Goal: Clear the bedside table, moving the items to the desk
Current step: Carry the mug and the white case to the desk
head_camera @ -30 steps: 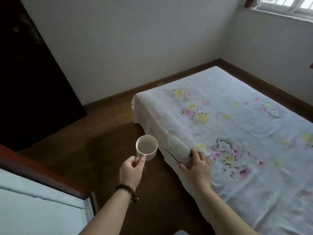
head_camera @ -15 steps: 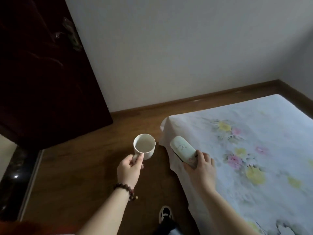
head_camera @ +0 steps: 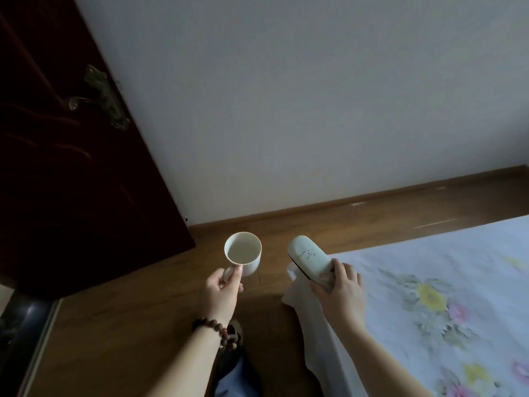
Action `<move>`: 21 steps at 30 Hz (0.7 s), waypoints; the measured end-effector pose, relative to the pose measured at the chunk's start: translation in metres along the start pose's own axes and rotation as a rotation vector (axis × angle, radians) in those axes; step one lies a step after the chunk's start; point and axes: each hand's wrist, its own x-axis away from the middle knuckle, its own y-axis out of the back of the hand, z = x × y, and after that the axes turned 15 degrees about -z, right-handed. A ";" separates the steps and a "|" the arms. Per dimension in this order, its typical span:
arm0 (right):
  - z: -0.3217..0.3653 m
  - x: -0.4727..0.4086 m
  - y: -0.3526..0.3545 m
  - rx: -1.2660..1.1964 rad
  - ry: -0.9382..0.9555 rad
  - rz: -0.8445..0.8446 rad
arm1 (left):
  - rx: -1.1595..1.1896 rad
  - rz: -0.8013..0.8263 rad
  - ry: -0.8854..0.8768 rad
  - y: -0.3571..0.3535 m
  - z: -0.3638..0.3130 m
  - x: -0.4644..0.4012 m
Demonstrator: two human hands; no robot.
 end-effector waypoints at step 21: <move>0.050 -0.341 -0.153 0.209 -0.414 -0.309 | -0.261 0.524 -0.279 -0.306 -0.179 -0.352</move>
